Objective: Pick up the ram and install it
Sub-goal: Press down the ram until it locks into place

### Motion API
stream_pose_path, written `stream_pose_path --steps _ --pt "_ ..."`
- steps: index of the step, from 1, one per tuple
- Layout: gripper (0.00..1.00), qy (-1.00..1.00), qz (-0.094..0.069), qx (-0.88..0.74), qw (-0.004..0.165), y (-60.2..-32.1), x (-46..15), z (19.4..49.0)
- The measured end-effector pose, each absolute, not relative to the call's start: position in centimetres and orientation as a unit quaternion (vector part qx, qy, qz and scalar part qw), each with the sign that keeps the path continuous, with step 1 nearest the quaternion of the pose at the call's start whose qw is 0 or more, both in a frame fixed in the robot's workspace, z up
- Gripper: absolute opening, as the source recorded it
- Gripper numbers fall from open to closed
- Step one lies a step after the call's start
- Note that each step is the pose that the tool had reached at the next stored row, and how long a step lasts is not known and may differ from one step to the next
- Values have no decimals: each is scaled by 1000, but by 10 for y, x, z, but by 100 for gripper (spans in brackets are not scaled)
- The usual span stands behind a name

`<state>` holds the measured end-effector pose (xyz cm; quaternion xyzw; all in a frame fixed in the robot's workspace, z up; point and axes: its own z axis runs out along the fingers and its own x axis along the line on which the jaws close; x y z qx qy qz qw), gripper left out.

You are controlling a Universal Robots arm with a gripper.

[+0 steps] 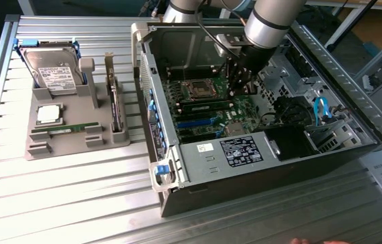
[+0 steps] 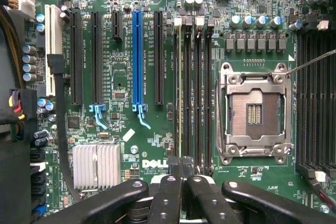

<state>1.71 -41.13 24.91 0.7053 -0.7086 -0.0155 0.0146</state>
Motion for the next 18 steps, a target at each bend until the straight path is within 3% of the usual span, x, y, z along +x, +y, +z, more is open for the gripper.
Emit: stream_pose_path --steps 18 --pt "10 -709 -17 705 16 -413 26 243"
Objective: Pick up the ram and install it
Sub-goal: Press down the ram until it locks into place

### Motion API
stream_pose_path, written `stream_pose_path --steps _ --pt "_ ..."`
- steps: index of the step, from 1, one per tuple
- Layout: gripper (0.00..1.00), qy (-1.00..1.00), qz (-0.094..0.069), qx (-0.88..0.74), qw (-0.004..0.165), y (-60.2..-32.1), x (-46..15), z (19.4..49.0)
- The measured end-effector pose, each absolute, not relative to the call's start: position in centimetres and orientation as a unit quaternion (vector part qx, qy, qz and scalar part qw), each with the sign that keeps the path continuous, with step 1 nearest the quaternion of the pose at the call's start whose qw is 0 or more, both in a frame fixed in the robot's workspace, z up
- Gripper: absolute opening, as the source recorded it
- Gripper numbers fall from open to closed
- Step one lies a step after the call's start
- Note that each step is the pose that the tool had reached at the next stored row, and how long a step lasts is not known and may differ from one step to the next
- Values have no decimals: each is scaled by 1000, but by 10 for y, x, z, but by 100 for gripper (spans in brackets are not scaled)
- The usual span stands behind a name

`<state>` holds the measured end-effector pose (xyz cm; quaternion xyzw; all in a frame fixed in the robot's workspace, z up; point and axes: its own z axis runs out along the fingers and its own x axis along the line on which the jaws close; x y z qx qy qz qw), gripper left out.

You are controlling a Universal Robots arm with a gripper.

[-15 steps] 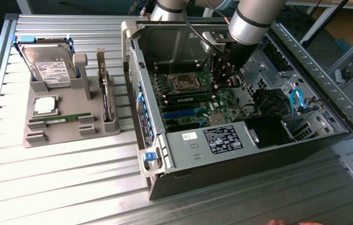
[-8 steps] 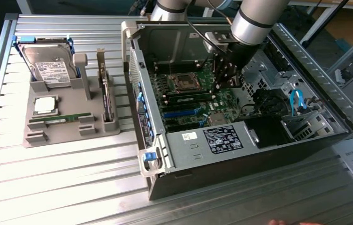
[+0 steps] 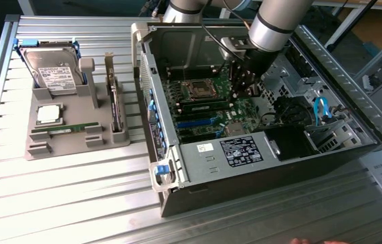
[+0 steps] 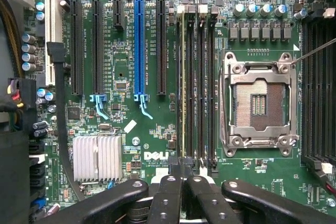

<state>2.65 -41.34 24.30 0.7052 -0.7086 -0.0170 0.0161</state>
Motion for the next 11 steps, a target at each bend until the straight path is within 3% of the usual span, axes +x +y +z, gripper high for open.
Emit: stream_pose_path --steps 11 --pt "10 -709 -17 705 16 -409 26 242"
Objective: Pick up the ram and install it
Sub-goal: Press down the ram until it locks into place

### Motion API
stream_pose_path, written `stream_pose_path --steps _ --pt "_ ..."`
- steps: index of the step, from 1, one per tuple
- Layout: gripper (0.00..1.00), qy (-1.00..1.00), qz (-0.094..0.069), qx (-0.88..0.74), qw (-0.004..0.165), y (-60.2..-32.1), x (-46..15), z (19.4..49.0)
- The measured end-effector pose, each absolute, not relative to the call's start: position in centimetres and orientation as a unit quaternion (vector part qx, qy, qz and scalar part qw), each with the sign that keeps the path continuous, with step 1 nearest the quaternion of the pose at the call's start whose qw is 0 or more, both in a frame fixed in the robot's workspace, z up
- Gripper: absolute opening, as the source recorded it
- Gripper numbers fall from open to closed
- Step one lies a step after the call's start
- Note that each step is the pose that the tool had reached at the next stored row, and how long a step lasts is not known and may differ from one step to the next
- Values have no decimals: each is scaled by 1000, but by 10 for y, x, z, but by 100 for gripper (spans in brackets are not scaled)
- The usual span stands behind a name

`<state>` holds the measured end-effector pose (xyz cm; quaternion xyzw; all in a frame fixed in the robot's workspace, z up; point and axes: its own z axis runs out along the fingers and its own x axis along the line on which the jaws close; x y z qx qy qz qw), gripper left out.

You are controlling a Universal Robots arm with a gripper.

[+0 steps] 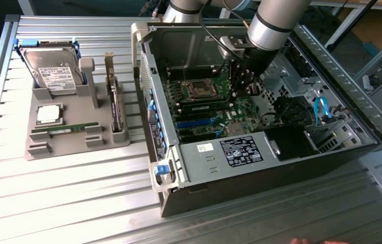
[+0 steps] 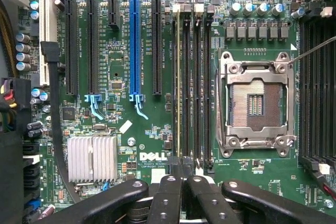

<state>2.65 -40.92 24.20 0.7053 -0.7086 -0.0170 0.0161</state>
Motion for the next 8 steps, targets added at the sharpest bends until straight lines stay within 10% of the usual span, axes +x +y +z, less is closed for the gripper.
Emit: stream_pose_path --steps 8 --pt "10 -709 -17 705 16 -409 26 237"
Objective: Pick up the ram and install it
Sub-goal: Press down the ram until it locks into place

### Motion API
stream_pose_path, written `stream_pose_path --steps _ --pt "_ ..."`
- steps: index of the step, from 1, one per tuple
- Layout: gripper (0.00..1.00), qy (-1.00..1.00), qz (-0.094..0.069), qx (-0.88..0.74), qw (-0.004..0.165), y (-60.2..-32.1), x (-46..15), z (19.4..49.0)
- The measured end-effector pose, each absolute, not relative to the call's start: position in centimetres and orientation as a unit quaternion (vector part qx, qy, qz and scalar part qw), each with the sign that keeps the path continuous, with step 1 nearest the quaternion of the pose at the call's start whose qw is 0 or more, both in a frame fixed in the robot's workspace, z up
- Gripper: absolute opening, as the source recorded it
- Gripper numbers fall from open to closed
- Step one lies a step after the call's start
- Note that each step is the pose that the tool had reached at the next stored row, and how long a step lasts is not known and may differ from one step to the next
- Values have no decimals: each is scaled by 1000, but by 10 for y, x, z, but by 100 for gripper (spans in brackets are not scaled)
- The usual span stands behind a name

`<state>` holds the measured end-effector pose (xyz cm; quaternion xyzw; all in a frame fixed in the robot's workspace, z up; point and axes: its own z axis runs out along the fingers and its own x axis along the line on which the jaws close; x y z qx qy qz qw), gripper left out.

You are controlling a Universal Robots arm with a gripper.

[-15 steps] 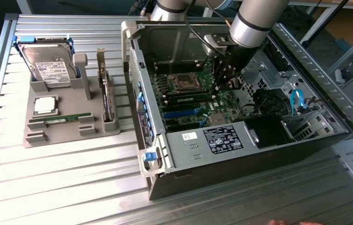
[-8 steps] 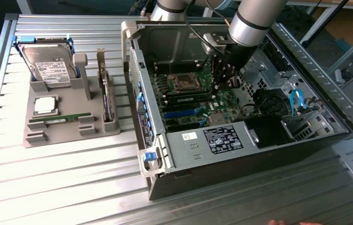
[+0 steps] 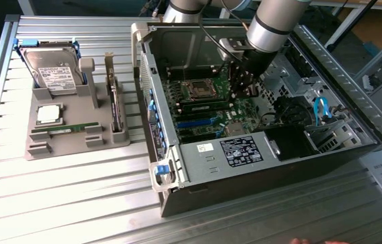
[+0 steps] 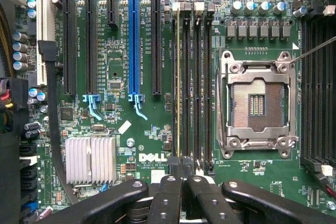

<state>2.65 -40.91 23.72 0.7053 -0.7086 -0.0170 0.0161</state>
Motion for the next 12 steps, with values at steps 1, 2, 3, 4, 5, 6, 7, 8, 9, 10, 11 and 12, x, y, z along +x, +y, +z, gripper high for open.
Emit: stream_pose_path --steps 1,2,3,4,5,6,7,8,9,10,11,12 --pt "10 -709 -17 705 16 -409 26 236" --pt "10 -709 -17 705 16 -409 26 236" --pt "10 -709 -17 705 16 -409 26 236" --pt "10 -709 -17 705 16 -409 26 236" --pt "10 -709 -17 705 16 -409 26 236" --pt "10 -709 -17 705 16 -409 26 236" --pt "10 -709 -17 705 16 -409 26 236" --pt "10 -709 -17 705 16 -408 26 236" --pt "10 -709 -17 705 16 -408 26 236" --pt "10 -709 -17 705 16 -407 26 236" --pt "10 -709 -17 705 16 -405 26 236" --pt "10 -709 -17 705 16 -404 27 236"
